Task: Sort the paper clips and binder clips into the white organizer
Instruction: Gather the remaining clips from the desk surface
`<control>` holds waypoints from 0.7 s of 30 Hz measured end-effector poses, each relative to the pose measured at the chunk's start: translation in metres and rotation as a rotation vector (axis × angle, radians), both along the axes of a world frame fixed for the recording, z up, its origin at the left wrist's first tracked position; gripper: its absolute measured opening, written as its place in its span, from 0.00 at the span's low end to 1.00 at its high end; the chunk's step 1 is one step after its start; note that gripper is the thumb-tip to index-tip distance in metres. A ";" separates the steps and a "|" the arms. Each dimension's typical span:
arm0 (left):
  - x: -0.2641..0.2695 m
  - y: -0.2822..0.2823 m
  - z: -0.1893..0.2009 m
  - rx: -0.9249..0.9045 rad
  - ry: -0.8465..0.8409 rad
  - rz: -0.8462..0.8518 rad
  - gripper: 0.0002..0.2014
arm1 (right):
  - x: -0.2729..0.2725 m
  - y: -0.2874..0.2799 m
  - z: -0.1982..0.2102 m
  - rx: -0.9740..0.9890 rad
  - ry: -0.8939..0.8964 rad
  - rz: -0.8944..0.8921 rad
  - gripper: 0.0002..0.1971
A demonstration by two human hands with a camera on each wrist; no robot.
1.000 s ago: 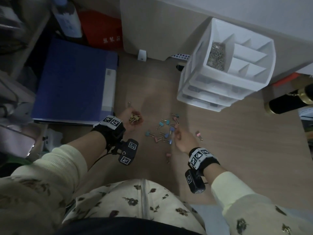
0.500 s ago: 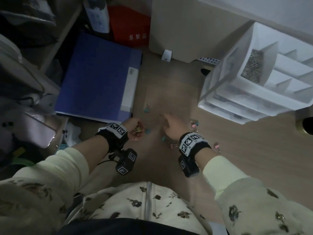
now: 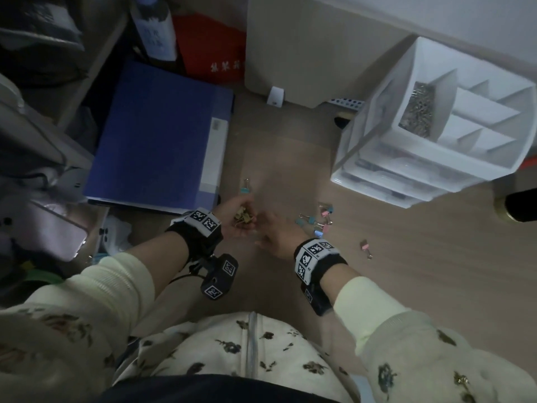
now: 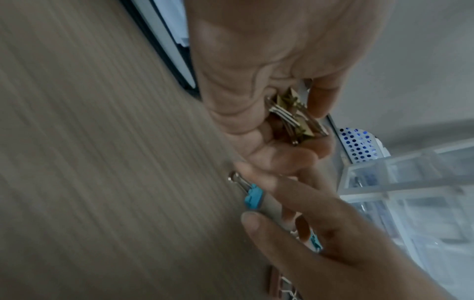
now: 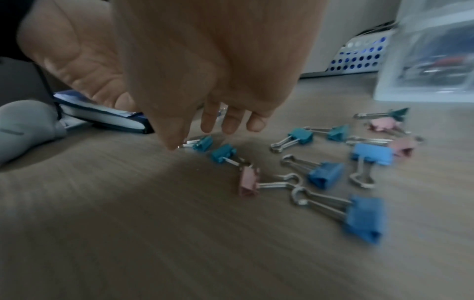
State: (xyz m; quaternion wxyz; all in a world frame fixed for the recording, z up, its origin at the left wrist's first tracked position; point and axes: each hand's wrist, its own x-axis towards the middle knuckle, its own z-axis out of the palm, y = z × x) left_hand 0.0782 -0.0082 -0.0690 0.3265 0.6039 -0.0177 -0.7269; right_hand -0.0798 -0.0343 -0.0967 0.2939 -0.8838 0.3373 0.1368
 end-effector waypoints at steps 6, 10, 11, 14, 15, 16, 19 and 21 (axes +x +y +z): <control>-0.025 -0.002 0.011 -0.005 -0.127 0.022 0.17 | -0.071 -0.006 0.008 -0.164 0.082 -0.345 0.23; -0.036 0.000 0.011 0.001 -0.193 -0.016 0.15 | -0.118 -0.011 0.011 -0.203 0.313 -0.648 0.23; -0.038 0.000 0.010 0.000 -0.197 -0.023 0.15 | -0.125 -0.011 0.012 -0.208 0.387 -0.685 0.24; -0.043 0.001 0.012 -0.002 -0.206 -0.051 0.13 | -0.135 -0.006 0.012 -0.219 0.541 -0.805 0.27; -0.045 0.001 0.013 -0.007 -0.214 -0.052 0.12 | -0.137 -0.003 0.010 -0.184 0.568 -0.847 0.28; -0.046 0.001 0.014 -0.014 -0.219 -0.050 0.11 | -0.139 0.000 0.009 -0.135 0.570 -0.894 0.28; -0.049 0.000 0.015 -0.016 -0.214 -0.046 0.12 | -0.140 0.004 0.002 -0.018 0.424 -0.930 0.25; -0.051 -0.002 0.015 -0.011 -0.206 -0.054 0.12 | -0.138 0.005 -0.003 0.002 0.266 -0.865 0.21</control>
